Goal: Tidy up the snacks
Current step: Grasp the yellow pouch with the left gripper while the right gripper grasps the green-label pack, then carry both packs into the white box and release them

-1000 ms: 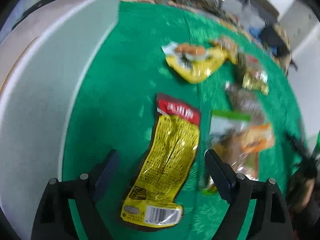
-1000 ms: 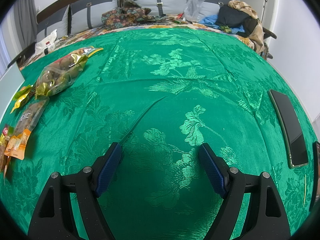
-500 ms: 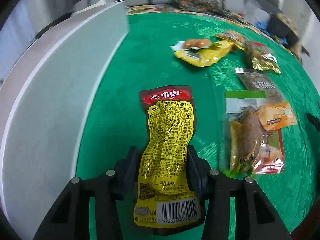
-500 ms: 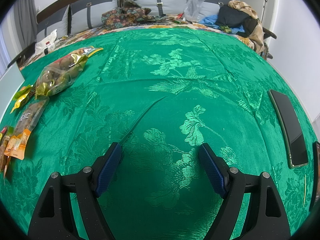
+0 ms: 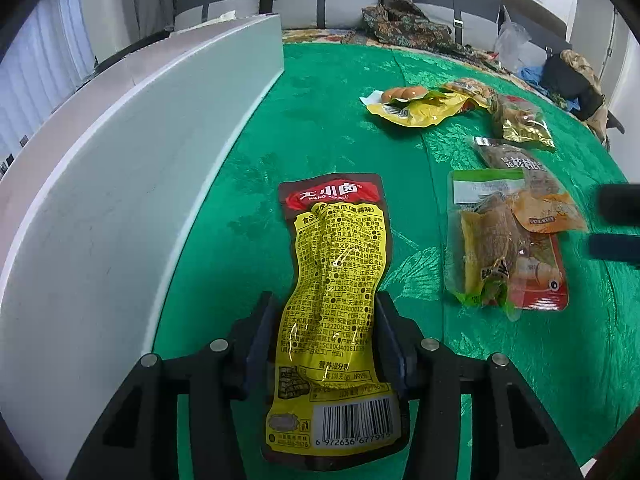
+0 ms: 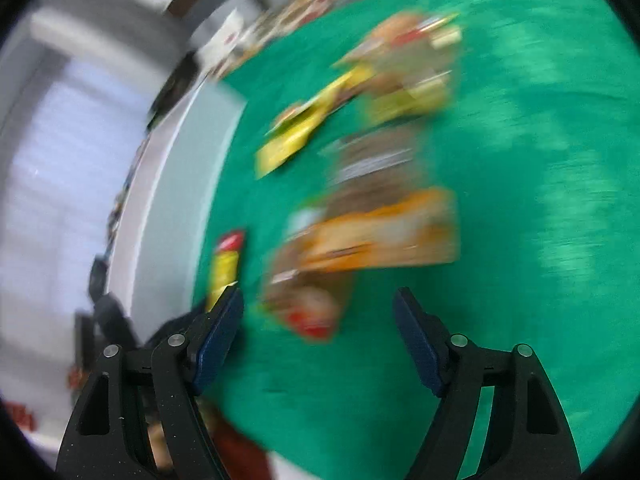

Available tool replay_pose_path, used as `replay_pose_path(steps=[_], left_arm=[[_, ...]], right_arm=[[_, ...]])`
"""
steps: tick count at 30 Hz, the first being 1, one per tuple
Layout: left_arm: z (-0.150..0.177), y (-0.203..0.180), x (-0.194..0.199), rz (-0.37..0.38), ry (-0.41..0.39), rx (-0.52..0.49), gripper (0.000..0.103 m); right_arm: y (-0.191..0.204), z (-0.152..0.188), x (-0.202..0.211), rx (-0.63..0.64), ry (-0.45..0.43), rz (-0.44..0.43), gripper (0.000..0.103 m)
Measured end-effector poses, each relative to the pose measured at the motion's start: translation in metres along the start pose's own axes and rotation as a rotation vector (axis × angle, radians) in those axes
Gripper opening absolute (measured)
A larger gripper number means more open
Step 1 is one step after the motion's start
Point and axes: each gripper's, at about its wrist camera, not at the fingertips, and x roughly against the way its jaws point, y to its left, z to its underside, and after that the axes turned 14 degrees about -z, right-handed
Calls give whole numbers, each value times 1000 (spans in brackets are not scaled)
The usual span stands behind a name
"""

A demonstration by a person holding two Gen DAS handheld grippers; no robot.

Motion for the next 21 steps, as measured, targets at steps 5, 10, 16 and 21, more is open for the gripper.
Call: replay_pose_path(steps=[5,10,16,21], left_arm=[[12,7,5,0,-47,4,49],[14,10,5,15,-66,-6,49],[12,23,6,72,-53,39,47],[9,49,-1,226,-2,201,46]], right_arm=[[27,-10,-84,36,115,194,45],[54,-11,-125,141,127,336,65],[54,-16,-118,139,103,327,37],[45,-19,-79,48,38,125,30]])
